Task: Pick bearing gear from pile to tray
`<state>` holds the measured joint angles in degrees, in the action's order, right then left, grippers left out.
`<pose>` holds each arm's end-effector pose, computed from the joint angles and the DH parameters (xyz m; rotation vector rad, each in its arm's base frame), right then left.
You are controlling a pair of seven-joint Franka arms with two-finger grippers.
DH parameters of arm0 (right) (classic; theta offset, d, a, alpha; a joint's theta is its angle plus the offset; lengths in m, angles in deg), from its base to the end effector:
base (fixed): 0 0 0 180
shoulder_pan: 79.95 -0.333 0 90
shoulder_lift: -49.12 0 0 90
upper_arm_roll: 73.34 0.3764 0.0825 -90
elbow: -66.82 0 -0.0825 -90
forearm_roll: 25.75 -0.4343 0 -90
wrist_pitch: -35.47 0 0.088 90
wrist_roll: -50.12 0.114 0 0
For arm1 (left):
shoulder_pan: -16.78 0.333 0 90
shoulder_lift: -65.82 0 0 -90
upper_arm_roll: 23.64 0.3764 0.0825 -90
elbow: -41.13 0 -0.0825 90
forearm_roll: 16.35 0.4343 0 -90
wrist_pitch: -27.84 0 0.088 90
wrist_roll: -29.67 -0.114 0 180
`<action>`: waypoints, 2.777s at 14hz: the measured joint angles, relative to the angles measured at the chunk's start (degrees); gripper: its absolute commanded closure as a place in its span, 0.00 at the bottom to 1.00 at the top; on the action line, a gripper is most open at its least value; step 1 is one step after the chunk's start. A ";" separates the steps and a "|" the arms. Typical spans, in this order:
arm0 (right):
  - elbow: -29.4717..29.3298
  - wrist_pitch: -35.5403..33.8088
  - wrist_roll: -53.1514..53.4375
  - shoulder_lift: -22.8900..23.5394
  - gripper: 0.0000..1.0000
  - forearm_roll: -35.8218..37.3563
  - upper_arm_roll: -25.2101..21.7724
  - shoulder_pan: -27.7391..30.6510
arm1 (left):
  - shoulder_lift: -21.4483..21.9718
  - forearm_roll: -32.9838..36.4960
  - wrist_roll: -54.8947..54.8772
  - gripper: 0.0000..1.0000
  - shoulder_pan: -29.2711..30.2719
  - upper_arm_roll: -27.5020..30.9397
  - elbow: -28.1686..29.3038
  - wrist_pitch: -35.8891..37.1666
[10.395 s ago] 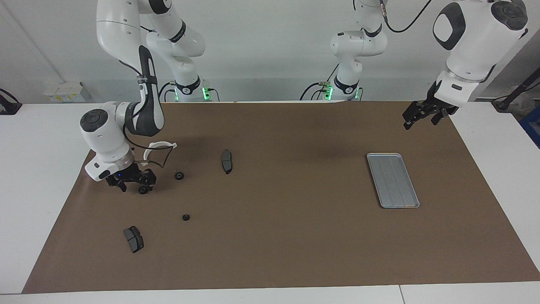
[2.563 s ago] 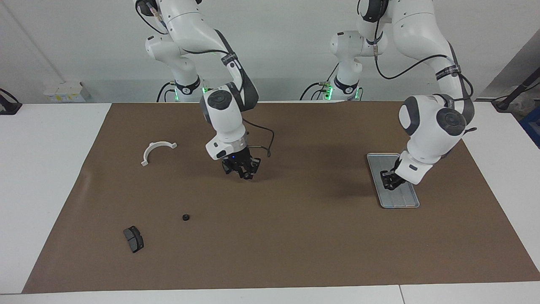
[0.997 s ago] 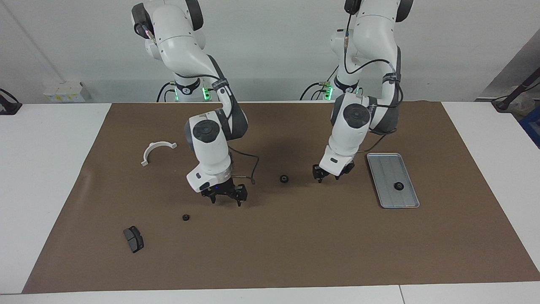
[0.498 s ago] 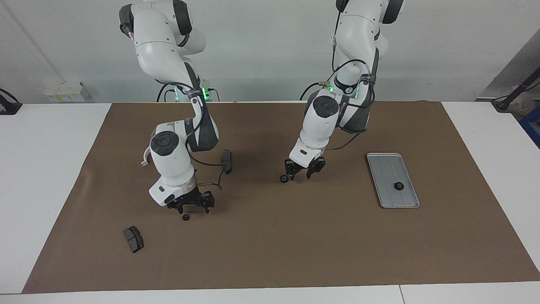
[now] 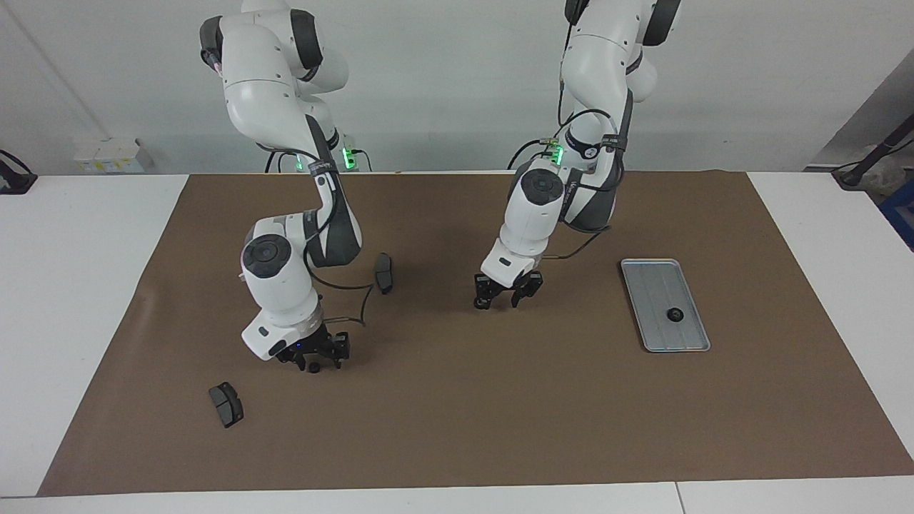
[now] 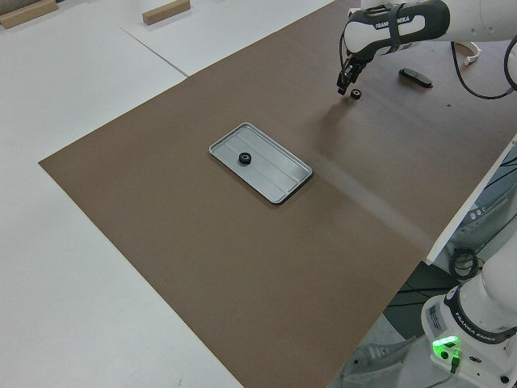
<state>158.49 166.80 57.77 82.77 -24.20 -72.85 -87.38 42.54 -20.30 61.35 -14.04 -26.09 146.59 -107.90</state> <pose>0.7716 0.1056 0.3127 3.1348 0.0311 0.1666 0.5996 -0.3917 0.3366 3.0170 0.0350 0.1008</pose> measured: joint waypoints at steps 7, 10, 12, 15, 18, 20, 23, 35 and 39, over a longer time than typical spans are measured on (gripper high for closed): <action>-0.01 -0.47 -0.21 0.20 0.91 0.01 0.02 0.24 | -1.05 -0.09 0.28 0.41 -2.93 0.06 0.00 -0.52; -0.10 -0.80 -0.22 0.19 0.94 0.00 0.04 0.25 | -1.27 -0.10 0.29 0.45 -2.95 0.19 0.00 -0.54; -0.24 -1.62 -0.22 0.09 0.95 0.00 0.15 0.24 | -1.72 -0.11 0.29 0.46 -2.95 0.31 0.00 -0.57; -0.41 -3.35 -0.22 -1.36 0.97 -0.04 0.41 0.23 | -2.42 -0.15 0.29 0.46 -2.93 0.45 -0.14 -0.76; 0.17 -4.39 -0.21 -3.84 0.97 -0.09 0.66 -0.04 | -2.47 -0.18 0.34 0.48 -2.93 0.49 -0.37 -0.74; 1.43 -4.73 0.12 -5.64 0.97 -0.12 0.96 -0.54 | -2.48 -0.19 0.42 0.56 -2.93 0.50 -0.45 -0.67; 4.43 -4.85 2.21 -8.56 0.96 -0.12 1.21 -2.00 | -2.52 -0.18 0.52 0.66 -2.94 0.57 -0.63 -0.65; 7.89 -0.72 18.61 -9.72 0.95 -0.18 1.77 -9.58 | -2.82 -0.21 0.70 0.81 -0.44 1.67 -7.15 9.51; 10.52 3.53 30.62 -8.98 0.94 -0.18 1.98 -17.36 | -1.69 -0.11 -3.90 0.81 9.21 2.25 -10.13 17.73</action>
<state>169.00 170.33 88.39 73.79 -24.38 -70.87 -104.73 40.84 -20.41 57.44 -4.83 -23.84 136.47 -90.17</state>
